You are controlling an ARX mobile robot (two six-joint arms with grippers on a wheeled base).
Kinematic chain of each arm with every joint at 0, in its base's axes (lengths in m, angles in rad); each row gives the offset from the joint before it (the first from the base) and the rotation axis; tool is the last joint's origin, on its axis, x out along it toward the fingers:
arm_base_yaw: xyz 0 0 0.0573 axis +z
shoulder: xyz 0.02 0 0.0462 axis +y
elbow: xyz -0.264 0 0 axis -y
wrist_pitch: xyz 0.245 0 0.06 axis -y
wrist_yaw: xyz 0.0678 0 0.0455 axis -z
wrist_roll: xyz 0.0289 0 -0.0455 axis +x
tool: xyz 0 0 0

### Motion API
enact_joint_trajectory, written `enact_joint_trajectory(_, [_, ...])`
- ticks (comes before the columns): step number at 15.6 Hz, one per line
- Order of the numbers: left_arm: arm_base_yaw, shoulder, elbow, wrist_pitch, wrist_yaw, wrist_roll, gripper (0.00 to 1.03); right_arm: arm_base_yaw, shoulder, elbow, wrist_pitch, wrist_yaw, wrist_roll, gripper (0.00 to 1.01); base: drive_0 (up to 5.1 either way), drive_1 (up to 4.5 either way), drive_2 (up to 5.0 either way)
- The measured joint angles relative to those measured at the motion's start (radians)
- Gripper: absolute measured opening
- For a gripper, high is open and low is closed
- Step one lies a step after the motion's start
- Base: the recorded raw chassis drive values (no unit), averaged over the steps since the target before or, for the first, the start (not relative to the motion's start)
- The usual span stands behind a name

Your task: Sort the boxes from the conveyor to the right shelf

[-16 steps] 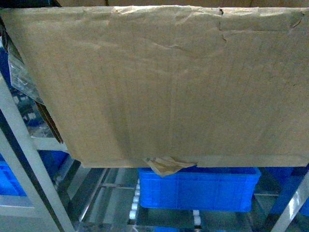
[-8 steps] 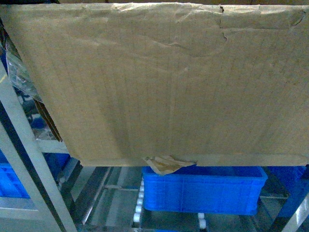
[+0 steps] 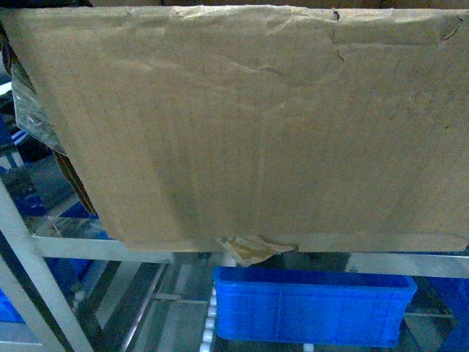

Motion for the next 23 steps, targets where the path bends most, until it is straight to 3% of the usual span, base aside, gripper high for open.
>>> enact_joint_trajectory(3, [0.018,0.019,0.019,-0.022,0.025,-0.008,0.04,-0.008,0.011,0.006,-0.023,-0.012,0.014,0.02,0.0,0.0,0.0])
enact_joint_trajectory(6, [0.079,0.148,0.093,-0.035,0.122,-0.066,0.04,-0.023,0.096,0.016,-0.063,-0.023,0.07,0.02,0.0,0.0,0.0])
enact_joint_trajectory(8, [0.111,0.236,0.156,-0.038,0.157,-0.115,0.04,-0.04,0.166,0.031,-0.021,-0.038,0.094,0.02,0.0,0.0,0.0])
enact_joint_trajectory(11, [0.129,0.346,0.272,-0.035,0.182,-0.166,0.04,-0.052,0.304,0.113,0.052,-0.03,0.097,0.02,0.0,0.0,0.0])
enact_joint_trajectory(15, [0.137,0.463,0.346,0.01,0.157,-0.172,0.04,-0.053,0.43,0.191,0.103,-0.026,0.074,0.02,0.0,0.0,0.0])
enact_joint_trajectory(16, [0.146,0.468,0.351,0.027,0.156,-0.192,0.25,-0.055,0.438,0.196,0.102,-0.023,0.064,0.17,0.0,0.0,0.0])
enact_joint_trajectory(18, [0.175,0.466,0.362,0.034,0.113,-0.216,0.95,-0.065,0.438,0.2,0.105,-0.018,0.055,0.89,0.0,0.0,0.0])
enact_joint_trajectory(19, [0.174,0.466,0.362,0.051,0.113,-0.214,1.0,-0.065,0.438,0.2,0.106,-0.018,0.055,0.98,0.0,0.0,0.0])
enact_joint_trajectory(23, [0.171,0.438,0.349,0.137,0.1,-0.201,0.98,-0.064,0.435,0.157,0.249,-0.019,0.055,0.98,0.0,0.0,0.0])
